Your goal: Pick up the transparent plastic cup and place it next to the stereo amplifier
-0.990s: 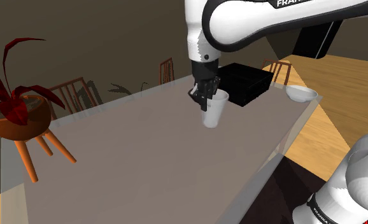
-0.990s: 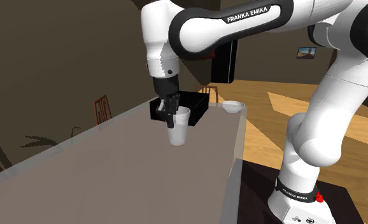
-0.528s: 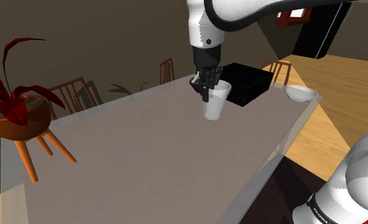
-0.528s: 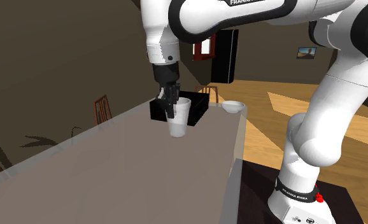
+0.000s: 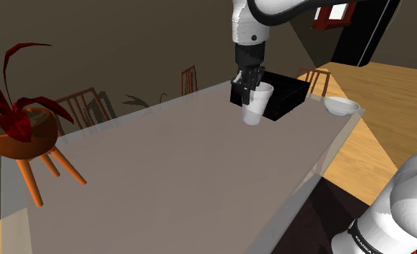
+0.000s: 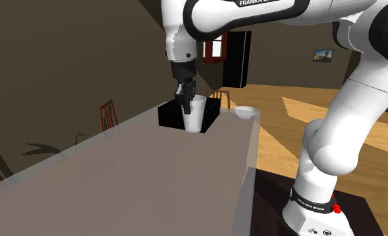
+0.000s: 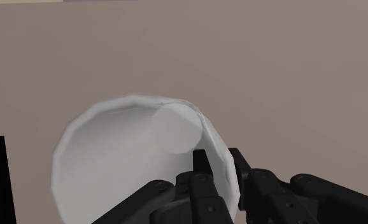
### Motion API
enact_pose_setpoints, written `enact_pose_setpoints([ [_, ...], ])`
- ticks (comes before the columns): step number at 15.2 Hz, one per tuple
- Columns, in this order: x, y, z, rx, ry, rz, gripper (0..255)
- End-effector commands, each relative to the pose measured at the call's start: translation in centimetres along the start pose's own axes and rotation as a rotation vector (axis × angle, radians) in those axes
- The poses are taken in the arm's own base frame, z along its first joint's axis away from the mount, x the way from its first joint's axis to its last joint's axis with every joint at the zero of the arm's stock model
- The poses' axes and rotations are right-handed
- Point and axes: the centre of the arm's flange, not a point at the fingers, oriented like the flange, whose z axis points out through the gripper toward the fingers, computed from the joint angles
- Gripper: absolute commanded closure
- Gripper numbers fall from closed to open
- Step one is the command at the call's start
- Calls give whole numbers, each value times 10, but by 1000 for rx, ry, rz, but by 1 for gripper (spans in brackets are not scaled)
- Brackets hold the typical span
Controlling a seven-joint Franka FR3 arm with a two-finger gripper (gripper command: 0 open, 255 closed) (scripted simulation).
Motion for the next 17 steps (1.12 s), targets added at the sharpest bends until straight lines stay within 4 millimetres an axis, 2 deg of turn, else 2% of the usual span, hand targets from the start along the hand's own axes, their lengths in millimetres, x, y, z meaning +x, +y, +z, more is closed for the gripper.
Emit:
enact_pose_setpoints([
  [1,-1,27,1,0,0,-1,255],
  [17,-1,236,30,0,0,-1,255],
])
